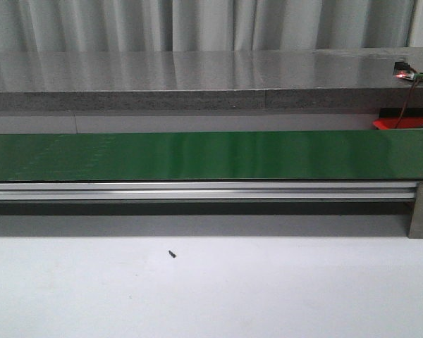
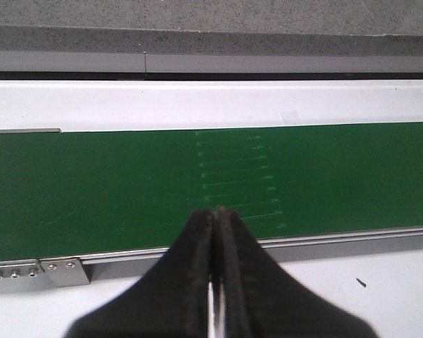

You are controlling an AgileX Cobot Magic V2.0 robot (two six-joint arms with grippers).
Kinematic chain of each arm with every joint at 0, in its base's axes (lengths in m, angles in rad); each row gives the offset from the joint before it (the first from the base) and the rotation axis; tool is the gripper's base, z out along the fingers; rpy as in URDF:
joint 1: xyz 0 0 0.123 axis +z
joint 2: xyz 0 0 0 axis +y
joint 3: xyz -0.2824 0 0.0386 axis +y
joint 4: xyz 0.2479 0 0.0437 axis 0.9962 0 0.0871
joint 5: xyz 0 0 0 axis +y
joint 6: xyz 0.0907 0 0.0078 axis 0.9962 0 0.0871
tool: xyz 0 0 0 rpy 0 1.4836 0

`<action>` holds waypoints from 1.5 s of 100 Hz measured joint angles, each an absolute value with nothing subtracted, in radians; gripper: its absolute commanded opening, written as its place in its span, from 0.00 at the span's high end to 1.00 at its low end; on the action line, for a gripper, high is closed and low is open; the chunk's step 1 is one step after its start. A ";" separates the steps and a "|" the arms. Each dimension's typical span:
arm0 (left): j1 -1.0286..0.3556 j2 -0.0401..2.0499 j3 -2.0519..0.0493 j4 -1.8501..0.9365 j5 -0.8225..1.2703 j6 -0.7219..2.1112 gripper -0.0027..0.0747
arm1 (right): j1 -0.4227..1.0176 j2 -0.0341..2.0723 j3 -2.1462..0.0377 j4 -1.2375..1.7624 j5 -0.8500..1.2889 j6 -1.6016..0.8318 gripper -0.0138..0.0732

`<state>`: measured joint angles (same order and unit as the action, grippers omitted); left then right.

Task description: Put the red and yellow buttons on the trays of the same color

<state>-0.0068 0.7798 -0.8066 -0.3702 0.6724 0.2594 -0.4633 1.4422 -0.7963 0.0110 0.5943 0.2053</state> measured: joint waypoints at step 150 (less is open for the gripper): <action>-0.007 0.780 -0.807 -0.370 0.672 0.259 0.99 | -0.137 0.894 -0.795 -0.075 0.571 0.205 0.92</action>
